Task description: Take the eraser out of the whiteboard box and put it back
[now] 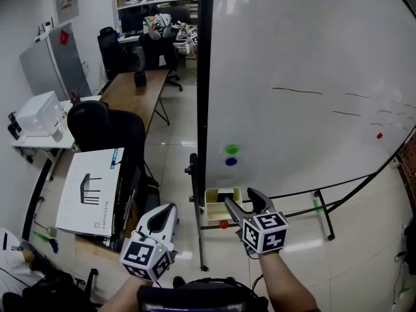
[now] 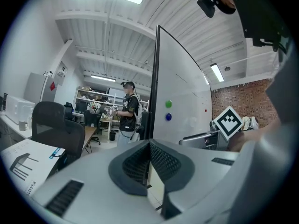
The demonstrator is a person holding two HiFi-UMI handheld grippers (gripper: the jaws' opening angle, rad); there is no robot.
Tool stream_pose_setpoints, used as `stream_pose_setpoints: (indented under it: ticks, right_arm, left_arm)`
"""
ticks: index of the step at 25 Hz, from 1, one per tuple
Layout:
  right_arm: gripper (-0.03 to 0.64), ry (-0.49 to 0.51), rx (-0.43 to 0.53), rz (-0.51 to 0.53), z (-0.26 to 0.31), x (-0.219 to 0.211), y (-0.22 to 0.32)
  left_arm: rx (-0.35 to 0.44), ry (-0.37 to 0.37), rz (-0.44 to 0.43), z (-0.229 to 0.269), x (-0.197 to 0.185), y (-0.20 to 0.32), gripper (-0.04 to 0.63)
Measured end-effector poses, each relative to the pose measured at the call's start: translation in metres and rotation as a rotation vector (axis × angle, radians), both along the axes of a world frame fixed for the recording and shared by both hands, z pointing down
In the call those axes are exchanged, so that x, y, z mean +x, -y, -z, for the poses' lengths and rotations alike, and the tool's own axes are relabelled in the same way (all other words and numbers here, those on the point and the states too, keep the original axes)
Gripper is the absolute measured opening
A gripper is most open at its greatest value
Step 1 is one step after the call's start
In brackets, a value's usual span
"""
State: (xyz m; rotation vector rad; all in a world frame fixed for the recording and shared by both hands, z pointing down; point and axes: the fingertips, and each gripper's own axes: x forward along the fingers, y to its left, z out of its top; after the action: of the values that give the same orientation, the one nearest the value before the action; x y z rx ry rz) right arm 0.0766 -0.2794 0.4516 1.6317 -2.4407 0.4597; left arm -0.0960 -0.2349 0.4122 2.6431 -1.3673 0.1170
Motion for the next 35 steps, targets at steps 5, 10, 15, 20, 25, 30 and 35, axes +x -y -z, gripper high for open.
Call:
stream_pose_setpoints:
  ticks: [5,10,15,20,25,30,35]
  right_arm:
    - [0.222,0.039,0.147,0.059,0.055,0.017,-0.027]
    - [0.017,0.068,0.255,0.085,0.090,0.048,-0.055]
    - [0.015,0.086,0.304,0.104,0.106,0.084,-0.071]
    - [0.015,0.106,0.312,0.129,0.107,0.107,-0.078]
    - [0.015,0.143,0.309,0.157,0.109,0.117,-0.088]
    - [0.015,0.156,0.318,0.165,0.114,0.116,-0.101]
    - [0.015,0.144,0.347,0.100,0.127,0.101,-0.140]
  left_arm:
    - [0.030,0.001,0.016,0.016,0.017,-0.013,0.020]
    - [0.056,0.015,0.036,0.028,0.035,-0.029,0.020]
    - [0.078,0.015,0.065,0.041,0.047,-0.043,0.020]
    - [0.091,0.005,0.111,0.044,0.059,-0.052,0.020]
    - [0.067,0.039,0.155,0.042,0.060,-0.063,0.018]
    - [0.099,0.013,0.168,0.052,0.057,-0.082,0.018]
    - [0.114,0.000,0.121,0.055,0.032,-0.118,0.020]
